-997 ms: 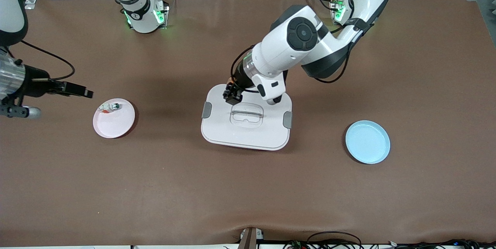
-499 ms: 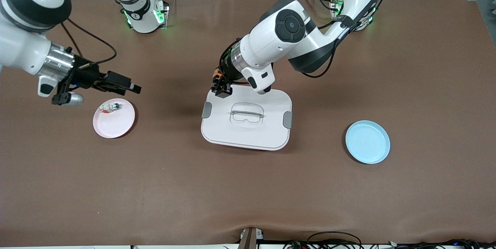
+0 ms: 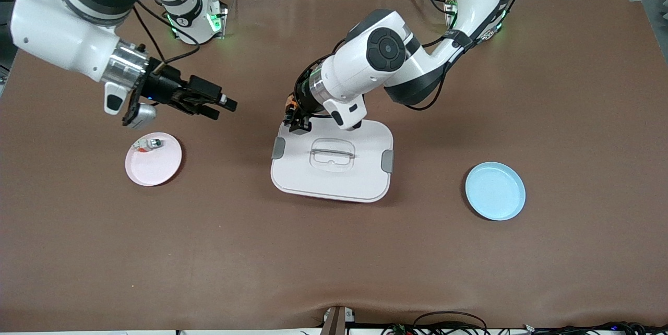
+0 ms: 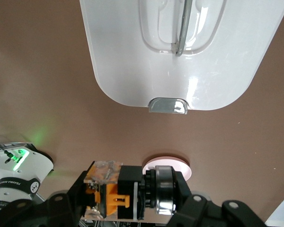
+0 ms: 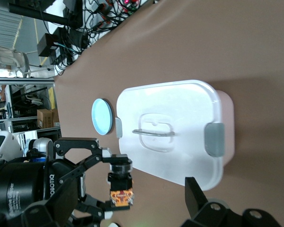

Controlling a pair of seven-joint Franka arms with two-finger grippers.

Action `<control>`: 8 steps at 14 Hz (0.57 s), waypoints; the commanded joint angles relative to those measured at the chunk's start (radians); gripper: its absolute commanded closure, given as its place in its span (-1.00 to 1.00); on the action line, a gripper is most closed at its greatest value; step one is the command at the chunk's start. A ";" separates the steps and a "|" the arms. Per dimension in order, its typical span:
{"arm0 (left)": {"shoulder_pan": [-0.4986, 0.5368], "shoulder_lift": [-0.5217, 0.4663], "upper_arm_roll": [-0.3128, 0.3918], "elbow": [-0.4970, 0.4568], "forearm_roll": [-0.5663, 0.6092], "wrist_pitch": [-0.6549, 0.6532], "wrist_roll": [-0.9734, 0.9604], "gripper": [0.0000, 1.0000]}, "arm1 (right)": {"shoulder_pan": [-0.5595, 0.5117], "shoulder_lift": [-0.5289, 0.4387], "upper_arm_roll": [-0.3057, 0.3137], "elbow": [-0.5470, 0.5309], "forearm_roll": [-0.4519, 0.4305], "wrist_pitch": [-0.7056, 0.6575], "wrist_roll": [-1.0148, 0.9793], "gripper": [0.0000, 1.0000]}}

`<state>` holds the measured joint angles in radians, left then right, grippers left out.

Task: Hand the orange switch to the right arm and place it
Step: 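Reach the right gripper toward the switch held by the left gripper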

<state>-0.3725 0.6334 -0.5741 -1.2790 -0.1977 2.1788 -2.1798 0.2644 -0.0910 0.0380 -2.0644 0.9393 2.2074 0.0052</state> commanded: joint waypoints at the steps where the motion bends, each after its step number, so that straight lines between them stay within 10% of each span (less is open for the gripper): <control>1: -0.011 0.002 -0.003 0.024 -0.019 0.004 -0.012 0.78 | 0.062 0.028 -0.010 -0.019 0.103 0.086 -0.059 -1.00; 8: -0.009 0.002 -0.003 0.024 -0.019 0.004 -0.015 0.77 | 0.160 0.046 -0.010 -0.091 0.171 0.181 -0.076 -1.00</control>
<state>-0.3769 0.6332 -0.5752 -1.2700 -0.1978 2.1789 -2.1804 0.4069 -0.0285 0.0379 -2.1273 1.0744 2.3784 -0.0390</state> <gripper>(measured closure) 0.273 0.000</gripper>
